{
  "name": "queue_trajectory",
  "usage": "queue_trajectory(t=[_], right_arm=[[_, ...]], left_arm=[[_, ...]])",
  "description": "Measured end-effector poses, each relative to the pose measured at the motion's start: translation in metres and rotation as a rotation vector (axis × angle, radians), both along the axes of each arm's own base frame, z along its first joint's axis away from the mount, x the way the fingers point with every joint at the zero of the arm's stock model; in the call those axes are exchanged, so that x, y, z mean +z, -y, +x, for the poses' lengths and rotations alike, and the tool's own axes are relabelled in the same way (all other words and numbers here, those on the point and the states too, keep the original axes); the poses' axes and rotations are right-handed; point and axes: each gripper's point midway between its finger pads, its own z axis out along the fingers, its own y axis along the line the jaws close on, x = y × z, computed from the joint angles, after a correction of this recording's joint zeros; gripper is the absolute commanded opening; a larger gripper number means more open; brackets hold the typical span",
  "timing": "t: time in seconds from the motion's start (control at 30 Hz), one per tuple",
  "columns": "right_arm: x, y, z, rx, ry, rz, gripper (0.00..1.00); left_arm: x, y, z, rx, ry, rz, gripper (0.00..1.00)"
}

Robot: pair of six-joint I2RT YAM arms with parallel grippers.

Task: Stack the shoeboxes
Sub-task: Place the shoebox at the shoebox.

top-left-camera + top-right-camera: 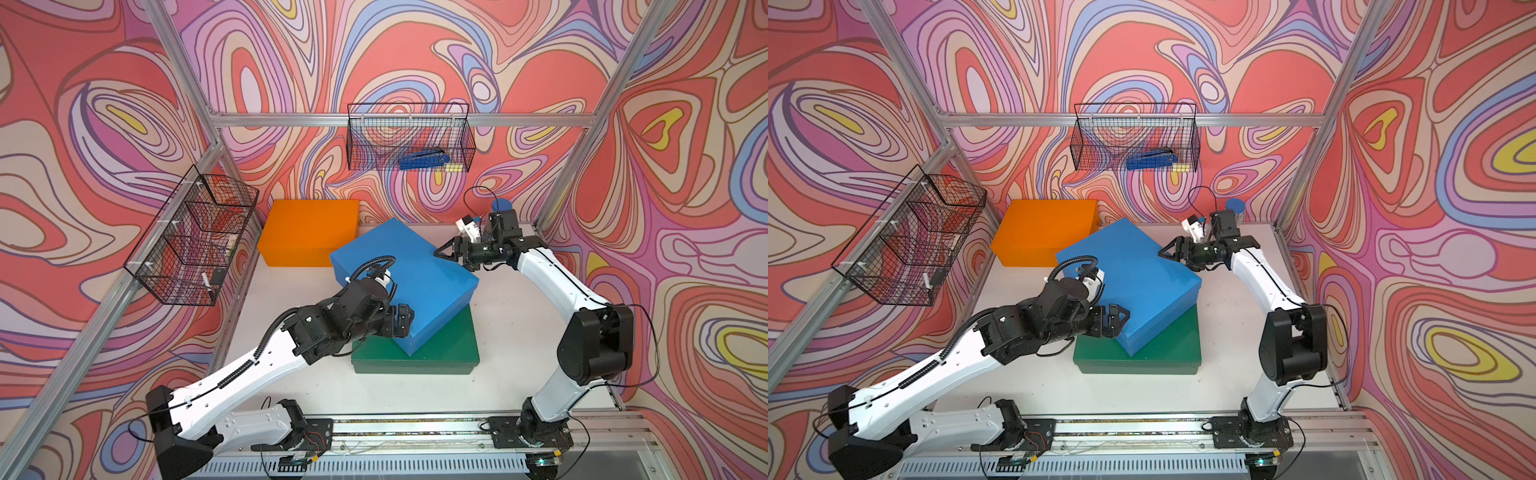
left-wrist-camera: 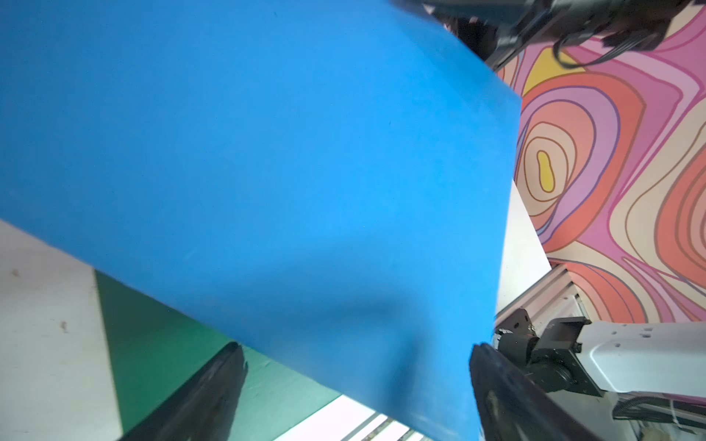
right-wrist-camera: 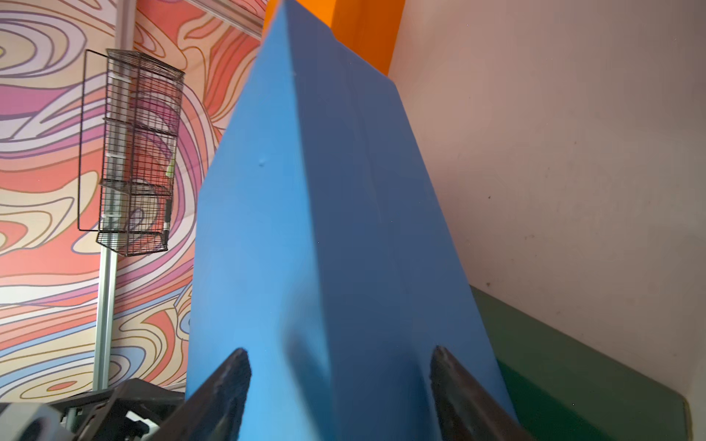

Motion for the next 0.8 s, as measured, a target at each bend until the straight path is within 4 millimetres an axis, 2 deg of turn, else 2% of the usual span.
queue_trajectory(t=[0.1,0.3,0.43,0.6,0.8], right_arm=[[-0.004,-0.001,0.003,0.006,-0.009,-0.004,0.76],[-0.002,0.001,0.010,0.003,0.009,-0.034,0.77],[-0.003,0.003,0.012,0.001,0.011,-0.047,0.79],[-0.003,0.008,0.013,-0.009,0.019,-0.089,0.83],[-0.002,0.017,0.012,-0.032,0.028,-0.144,0.85]], left_arm=[[0.005,-0.009,-0.001,0.002,0.038,0.015,0.96],[-0.014,-0.027,-0.007,0.013,0.026,0.098,0.98],[-0.015,-0.044,-0.004,0.037,0.033,0.144,0.98],[0.001,-0.074,0.006,0.089,0.069,0.175,1.00],[0.036,-0.116,0.031,0.186,0.116,0.176,1.00]])
